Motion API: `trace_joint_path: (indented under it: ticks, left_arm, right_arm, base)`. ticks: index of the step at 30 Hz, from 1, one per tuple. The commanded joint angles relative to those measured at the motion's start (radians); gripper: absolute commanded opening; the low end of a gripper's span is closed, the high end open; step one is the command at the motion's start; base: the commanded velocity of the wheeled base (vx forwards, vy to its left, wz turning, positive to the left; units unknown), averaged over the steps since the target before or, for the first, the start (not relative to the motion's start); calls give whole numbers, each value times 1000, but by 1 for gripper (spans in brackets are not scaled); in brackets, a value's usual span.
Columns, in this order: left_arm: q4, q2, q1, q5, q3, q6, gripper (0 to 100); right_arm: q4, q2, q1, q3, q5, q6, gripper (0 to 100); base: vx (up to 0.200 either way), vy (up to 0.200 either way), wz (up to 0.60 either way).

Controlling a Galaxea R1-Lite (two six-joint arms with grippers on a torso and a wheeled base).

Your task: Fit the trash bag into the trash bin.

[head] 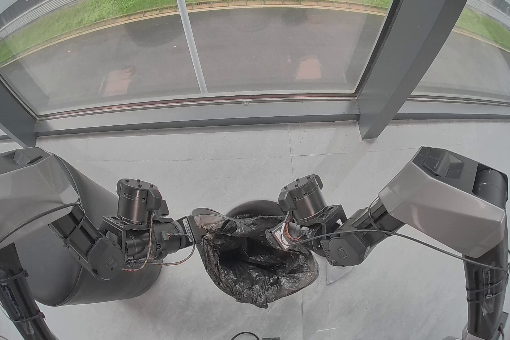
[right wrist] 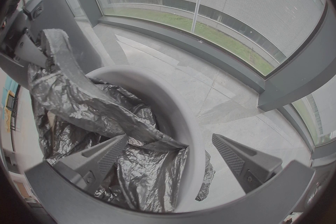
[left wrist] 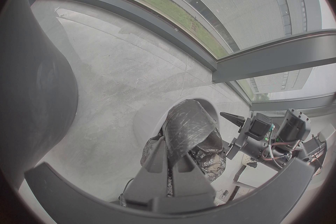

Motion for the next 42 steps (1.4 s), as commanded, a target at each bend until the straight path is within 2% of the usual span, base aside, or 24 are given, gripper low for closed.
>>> trace_joint_path:
  ticks: [1, 8, 14, 21, 27, 31, 42]
  left_arm:
    - [0, -2, 0, 0, 0, 0, 0]
    - [0, -4, 0, 0, 0, 0, 0]
    - [0, -8, 0, 0, 2, 0, 0]
    - [0, -10, 0, 2, 2, -2, 0]
    - [0, -11, 0, 2, 0, -2, 0]
    - [-2, -11, 0, 2, 2, -2, 0]
    - [0, -28, 0, 0, 7, -3, 0]
  right_arm:
    - [-29, 43, -9, -35, -5, -4, 100]
    - [-131, 46, -19, -48, -10, -67, 100]
    - [-181, 50, -33, -41, -76, -99, 100]
    - [-203, 35, -47, -39, -113, -99, 100]
    - [-201, 4, -50, -30, -116, -103, 100]
    - [-201, -9, -47, -16, -151, -105, 100]
    - [-201, -59, -47, 30, -165, -105, 100]
  base:
    - [0, 0, 0]
    - [0, 0, 0]
    - [0, 0, 0]
    - [0, 0, 0]
    - [0, 0, 0]
    - [0, 0, 0]
    - [0, 0, 0]
